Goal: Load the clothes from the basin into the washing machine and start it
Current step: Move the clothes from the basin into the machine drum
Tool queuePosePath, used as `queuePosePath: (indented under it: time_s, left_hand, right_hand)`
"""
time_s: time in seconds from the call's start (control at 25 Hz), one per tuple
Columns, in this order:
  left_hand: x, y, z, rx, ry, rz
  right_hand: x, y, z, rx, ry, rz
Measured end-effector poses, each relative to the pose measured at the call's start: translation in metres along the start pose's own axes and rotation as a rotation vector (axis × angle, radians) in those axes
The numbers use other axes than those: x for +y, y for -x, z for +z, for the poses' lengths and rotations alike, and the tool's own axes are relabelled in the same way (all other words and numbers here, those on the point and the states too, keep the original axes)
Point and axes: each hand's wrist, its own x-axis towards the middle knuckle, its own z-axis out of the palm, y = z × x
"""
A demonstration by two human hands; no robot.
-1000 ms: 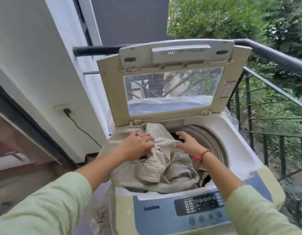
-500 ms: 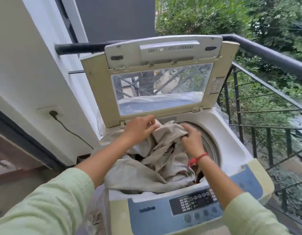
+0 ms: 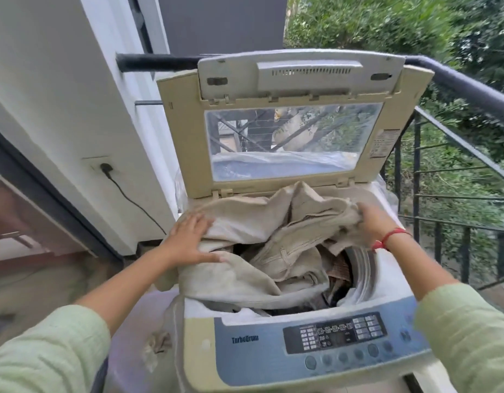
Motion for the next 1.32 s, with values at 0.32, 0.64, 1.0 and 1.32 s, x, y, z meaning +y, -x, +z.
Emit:
queuePosePath:
  time_s: [0.32,0.64,1.0,1.32]
  left_hand:
    - [-0.080,0.076,0.014,-0.076,-0.327,-0.208]
    - [-0.054,0.045,0.098,0.352,0.509,-0.261]
    - [-0.062,0.050,0.029,0.889,0.307,-0.283]
    - [0.099,-0.021,0.012,0.867,-0.396,0.369]
  right_hand:
    - [-0.175,0.042,0.103,-0.303,0.117,-0.749]
    - [-0.235,0.025,0.129,-0.324,0.128,-0.886]
    - [-0.224,0.027,0.137,0.029,-0.172,-0.858]
    - [-0.040,0.018,0.056,0.649,-0.031,-0.459]
